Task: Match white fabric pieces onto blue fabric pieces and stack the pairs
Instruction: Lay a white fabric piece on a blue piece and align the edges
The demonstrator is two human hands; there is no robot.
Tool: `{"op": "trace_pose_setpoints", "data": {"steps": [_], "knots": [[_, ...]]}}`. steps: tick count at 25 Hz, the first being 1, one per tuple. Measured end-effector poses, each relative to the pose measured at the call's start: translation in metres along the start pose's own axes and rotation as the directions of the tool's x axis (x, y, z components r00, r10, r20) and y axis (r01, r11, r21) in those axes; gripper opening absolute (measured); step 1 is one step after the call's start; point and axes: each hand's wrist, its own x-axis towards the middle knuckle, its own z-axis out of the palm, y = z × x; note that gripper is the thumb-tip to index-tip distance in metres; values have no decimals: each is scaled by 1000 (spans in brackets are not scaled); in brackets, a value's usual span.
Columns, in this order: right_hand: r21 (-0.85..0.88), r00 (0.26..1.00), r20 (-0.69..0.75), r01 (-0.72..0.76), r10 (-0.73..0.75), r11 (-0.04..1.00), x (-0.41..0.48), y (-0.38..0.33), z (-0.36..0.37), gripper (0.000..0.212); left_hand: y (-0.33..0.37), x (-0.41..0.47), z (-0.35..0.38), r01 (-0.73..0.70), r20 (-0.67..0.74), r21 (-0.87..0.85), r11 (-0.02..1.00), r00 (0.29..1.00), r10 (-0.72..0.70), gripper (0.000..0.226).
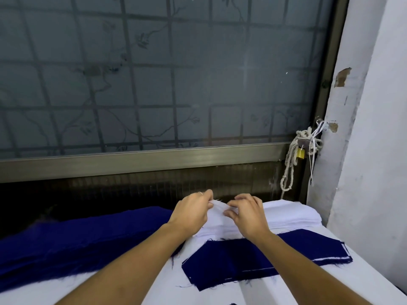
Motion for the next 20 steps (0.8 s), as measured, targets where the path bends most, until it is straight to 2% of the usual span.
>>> {"op": "trace_pose_setpoints", "data": {"steps": [5,9,15,18,20], "knots": [[-77,999,-24,42,-44,996,-11,-5,-43,18,-3,-21,-43,88,-76,-97,991,992,-96,11],[4,1000,7,10,-10,1000,-30,-17,-81,8,-19,-50,-84,165,-146,-152,975,972,-187,16],[301,960,281,-80,-8,950,-71,-46,-110,17,-58,-122,-129,323,-110,-134,937,935,-338,17],[344,897,433,-79,-84,936,-98,-52,-113,25,-80,-172,-136,406,-98,-155,900,901,-423,17],[374,845,520,-93,-126,923,-112,-54,-116,21,-94,-209,-134,476,-90,-160,865,866,-493,15]]}}
